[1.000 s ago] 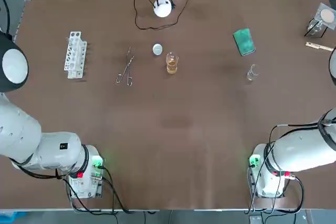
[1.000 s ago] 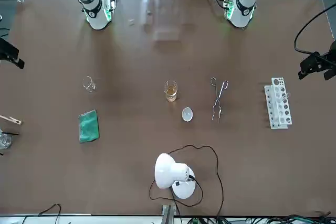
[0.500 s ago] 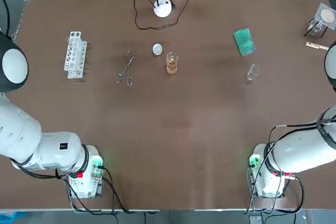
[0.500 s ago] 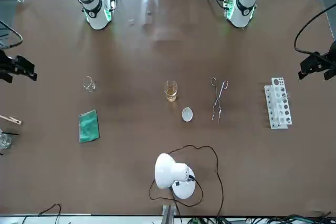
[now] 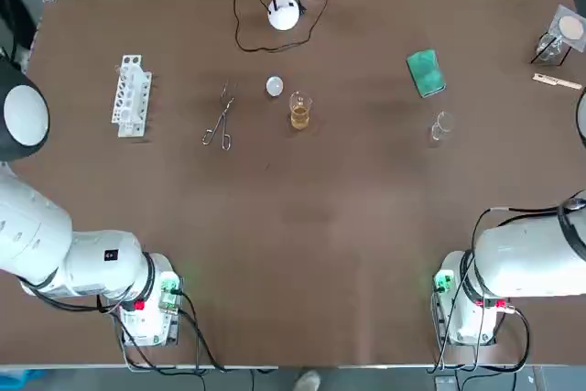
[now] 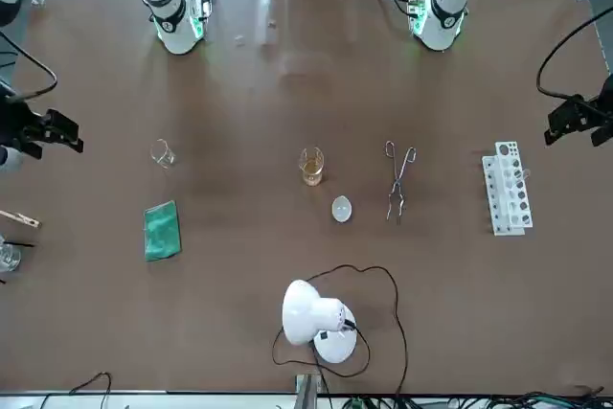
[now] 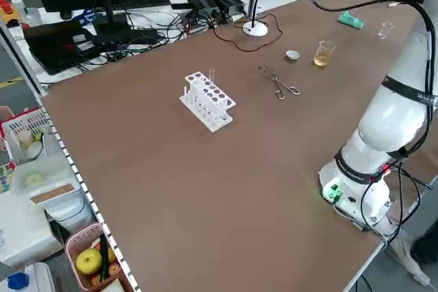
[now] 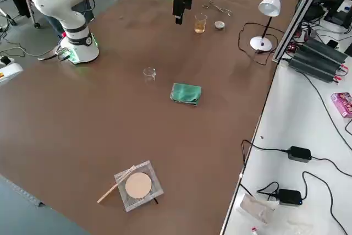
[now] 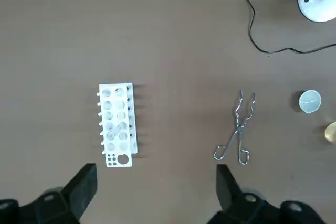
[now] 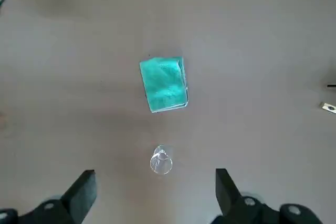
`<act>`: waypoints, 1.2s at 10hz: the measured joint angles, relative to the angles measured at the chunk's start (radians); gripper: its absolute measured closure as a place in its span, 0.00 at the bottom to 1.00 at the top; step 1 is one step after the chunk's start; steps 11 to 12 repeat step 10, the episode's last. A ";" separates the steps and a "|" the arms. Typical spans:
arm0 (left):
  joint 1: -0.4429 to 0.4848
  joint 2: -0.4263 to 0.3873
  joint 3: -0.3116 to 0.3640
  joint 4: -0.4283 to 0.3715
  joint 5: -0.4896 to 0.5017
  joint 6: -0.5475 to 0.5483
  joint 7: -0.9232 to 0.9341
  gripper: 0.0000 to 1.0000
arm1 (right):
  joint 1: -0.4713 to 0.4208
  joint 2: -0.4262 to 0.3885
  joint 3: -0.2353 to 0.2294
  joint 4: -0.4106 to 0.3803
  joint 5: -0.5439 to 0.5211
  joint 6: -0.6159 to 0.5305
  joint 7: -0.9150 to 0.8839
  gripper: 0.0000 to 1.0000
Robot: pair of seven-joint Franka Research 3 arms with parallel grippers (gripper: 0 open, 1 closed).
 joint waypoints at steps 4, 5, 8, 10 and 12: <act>-0.001 0.000 -0.004 0.000 0.000 0.000 0.000 0.00 | 0.160 -0.009 -0.183 -0.010 0.000 -0.001 0.000 0.00; -0.001 0.000 -0.005 0.000 0.000 0.000 0.000 0.00 | 0.161 -0.009 -0.187 -0.011 0.000 -0.001 0.000 0.00; -0.001 0.000 -0.005 0.000 0.000 0.000 0.000 0.00 | 0.159 -0.009 -0.197 -0.012 -0.001 -0.001 -0.001 0.00; -0.002 0.000 -0.005 0.000 0.000 0.000 0.000 0.00 | 0.143 -0.011 -0.185 -0.012 -0.001 -0.001 -0.001 0.00; -0.002 0.000 -0.005 0.000 0.000 0.000 0.000 0.00 | 0.143 -0.011 -0.185 -0.012 -0.001 -0.001 -0.001 0.00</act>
